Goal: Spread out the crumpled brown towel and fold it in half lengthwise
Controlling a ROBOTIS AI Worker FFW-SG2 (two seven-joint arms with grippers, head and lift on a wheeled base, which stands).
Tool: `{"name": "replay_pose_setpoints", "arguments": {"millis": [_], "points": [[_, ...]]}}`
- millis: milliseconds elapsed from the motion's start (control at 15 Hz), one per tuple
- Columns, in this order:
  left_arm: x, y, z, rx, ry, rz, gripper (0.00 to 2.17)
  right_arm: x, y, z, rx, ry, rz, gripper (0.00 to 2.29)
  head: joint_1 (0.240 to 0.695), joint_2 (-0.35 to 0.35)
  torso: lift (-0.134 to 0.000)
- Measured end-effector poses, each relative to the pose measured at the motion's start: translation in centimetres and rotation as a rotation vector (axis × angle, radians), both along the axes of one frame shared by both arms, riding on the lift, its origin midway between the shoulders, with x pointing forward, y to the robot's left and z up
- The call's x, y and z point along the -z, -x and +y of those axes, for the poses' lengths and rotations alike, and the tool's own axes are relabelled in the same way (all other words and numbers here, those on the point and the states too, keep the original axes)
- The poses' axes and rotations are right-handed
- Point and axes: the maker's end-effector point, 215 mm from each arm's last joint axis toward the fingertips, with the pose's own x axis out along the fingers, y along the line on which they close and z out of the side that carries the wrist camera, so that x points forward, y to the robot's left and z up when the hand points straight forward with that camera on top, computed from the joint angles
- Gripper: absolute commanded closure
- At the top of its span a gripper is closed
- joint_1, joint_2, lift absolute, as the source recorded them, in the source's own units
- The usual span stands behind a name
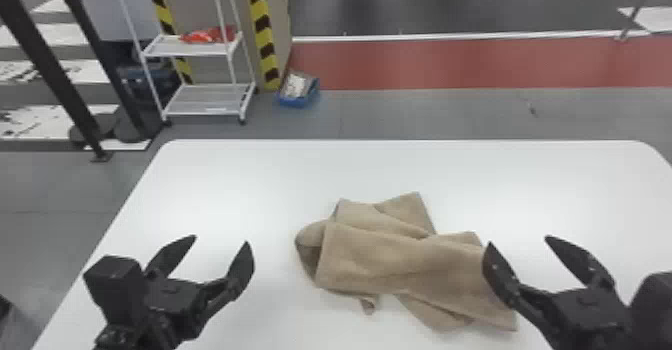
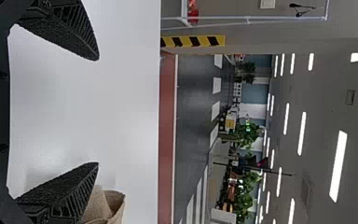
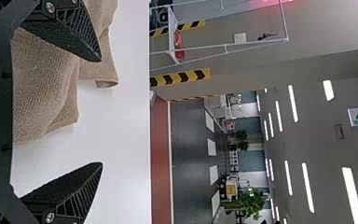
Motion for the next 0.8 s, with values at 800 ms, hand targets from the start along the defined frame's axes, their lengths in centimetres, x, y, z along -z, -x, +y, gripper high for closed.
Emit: {"name": "replay_pose_setpoints", "arguments": {"millis": [800], "points": [[-0.38, 0.11, -0.31, 0.006, -0.001, -0.006, 0.08, -0.25, 0.13, 0.11, -0.001, 0.000, -0.003, 0.09, 0.695, 0.086, -0.124]]}}
